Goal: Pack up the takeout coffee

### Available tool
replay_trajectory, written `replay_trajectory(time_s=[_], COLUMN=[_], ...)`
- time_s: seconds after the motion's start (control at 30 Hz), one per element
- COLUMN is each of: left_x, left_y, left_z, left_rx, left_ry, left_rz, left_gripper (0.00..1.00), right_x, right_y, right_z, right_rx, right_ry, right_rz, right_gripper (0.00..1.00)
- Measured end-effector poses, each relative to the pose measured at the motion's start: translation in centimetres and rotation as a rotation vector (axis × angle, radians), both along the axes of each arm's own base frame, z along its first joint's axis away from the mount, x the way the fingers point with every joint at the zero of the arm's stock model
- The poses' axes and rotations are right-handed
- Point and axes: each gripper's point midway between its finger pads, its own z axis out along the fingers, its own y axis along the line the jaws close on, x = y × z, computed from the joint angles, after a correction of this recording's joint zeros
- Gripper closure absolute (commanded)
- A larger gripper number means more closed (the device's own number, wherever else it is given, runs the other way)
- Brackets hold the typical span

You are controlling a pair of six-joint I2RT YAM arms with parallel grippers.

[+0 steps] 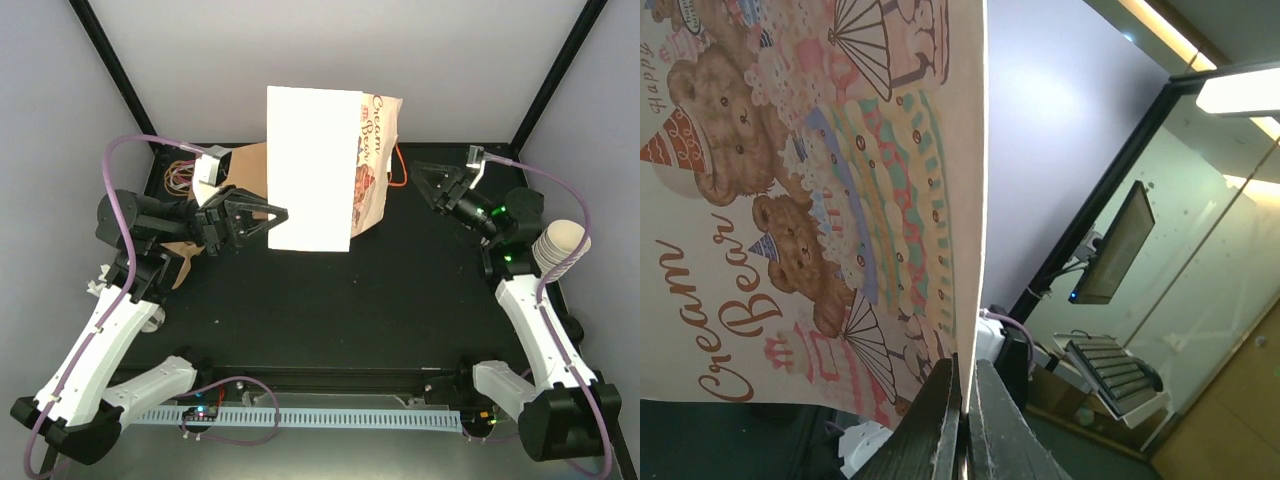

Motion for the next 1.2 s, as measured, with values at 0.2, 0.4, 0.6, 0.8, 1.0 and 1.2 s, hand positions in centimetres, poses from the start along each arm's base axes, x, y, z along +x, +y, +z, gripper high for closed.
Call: replay_trajectory(time_s=[0.2, 0.4, 0.6, 0.8, 1.0, 1.2], left_x=[-0.5, -0.9, -1.1, -1.1, -1.6, -1.9], left_y=[0.1, 0.2, 0.2, 0.2, 0.3, 0.4], left_z=[0.2, 0.3, 0.1, 0.0, -0.1, -0.1], left_rx=[-0.003, -0.005, -0.003, 0.001, 0.007, 0.01], left_ry=[-0.011, -0.026, -0.029, -0.033, -0.047, -0.064], left_rz=[-0.02, -0.032, -0.035, -0.038, -0.05, -0.054], left_gripper=[0.97, 0.97, 0.96, 0.96, 0.96, 0.96], right_x=[0.8, 0.7, 1.1, 1.1, 1.0, 1.0], right_y=[2.3, 2.9, 3.2, 3.2, 3.3, 4.2], right_z=[-1.0, -1.0, -1.8, -1.7, -1.6, -2.4], right_rx=[-0.026, -0.048, -0.068, -0.086, -0.13, -0.19], right_ry=[0.061, 0.066, 0.087, 0.095, 0.086, 0.099], right_rz=[0.053, 0.062, 0.071, 0.069, 0.067, 0.09], right_gripper=[0.29, 0.52, 0.81, 0.65, 0.54, 0.69])
